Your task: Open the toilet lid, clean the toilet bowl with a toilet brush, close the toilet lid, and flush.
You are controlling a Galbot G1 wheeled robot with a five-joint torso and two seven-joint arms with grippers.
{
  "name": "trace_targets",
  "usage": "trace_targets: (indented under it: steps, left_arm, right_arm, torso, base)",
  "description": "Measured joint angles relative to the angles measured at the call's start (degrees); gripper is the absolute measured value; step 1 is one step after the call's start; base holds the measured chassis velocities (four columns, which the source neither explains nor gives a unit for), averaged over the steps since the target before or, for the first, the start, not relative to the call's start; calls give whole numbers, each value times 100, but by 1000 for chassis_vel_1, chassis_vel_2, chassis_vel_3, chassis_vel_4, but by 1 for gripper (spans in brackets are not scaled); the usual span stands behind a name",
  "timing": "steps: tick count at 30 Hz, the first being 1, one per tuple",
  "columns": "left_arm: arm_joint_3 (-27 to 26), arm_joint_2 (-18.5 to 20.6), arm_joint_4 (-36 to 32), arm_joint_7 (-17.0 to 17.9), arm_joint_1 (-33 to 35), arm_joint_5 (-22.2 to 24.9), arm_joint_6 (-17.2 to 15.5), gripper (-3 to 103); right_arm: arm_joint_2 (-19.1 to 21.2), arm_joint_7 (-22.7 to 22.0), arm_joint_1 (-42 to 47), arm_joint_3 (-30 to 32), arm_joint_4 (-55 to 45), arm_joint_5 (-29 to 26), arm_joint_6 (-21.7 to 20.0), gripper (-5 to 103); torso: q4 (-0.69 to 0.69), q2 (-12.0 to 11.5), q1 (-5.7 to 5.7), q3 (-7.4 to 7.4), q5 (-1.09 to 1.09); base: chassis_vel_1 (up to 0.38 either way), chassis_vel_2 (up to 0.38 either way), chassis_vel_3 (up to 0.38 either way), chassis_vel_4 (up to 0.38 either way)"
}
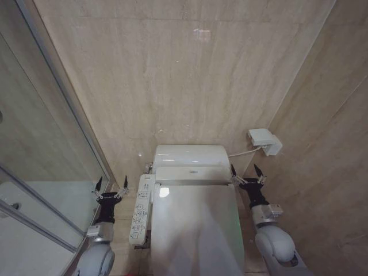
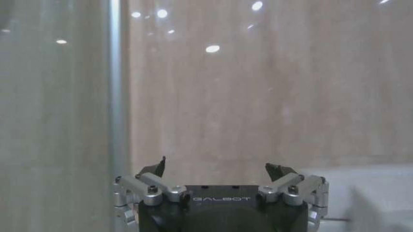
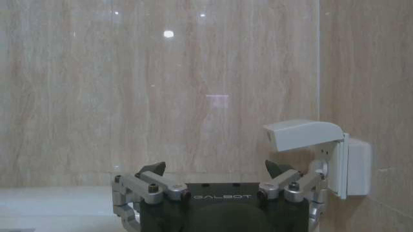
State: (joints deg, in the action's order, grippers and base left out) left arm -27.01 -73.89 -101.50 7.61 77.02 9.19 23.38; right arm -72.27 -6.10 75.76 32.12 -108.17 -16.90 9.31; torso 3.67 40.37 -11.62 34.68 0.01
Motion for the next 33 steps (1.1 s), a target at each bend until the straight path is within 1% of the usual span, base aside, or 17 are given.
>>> trace_targets:
  steps: [1,4,7,11,13,14,15,17,21,33]
  left_arm:
    - [33,-20,49,-161,10,-35,169,100]
    - [97,-106,123,-210,10,-84,244,100]
    - [133,-172,130,-206,14,-111,251,100]
    - [152,-212,80,-110,24,-161,175,100]
    - [162,-235,-7,152,19,-207,23,100]
    - [169,-238,-48,226,21,-228,-28,100]
    - [169,-238,-48,226,21,-228,-28,100]
    - [182,-240,-145,317,61,-302,-130,100]
    - [191,-236,-212,323,128,-363,-174,100]
    - [176,-212,-321,300,227,-377,-165,100]
  right_arm:
    - [0,0,0,0,0,0,0,100]
    - [0,0,0,0,0,0,0,100]
    - [0,0,0,0,0,0,0,100]
    - [0,0,0,0,0,0,0,100]
    - [0,0,0,0,0,0,0,100]
    - [0,0,0,0,0,0,0,100]
    - [0,0,0,0,0,0,0,100]
    - [0,0,0,0,0,0,0,100]
    - [0,0,0,0,0,0,0,100]
    - [0,0,0,0,0,0,0,100]
  torso:
    - [0,0,0,0,0]
    - [0,0,0,0,-1]
    - [0,0,-1,0,-1]
    - [0,0,-1,0,-1]
    - [0,0,-1,0,-1]
    - [0,0,-1,1,-1]
    - [0,0,-1,1,-1]
    - [0,0,-1,0,-1]
    - [-1,0,-1,0,-1]
    - [0,0,-1,0,-1]
  base:
    - [0,0,0,0]
    - [0,0,0,0]
    - [0,0,0,0]
    - [0,0,0,0]
    - [0,0,0,0]
    - [0,0,0,0]
    - [0,0,0,0]
    - [0,0,0,0]
    - [0,0,0,0]
    - [0,0,0,0]
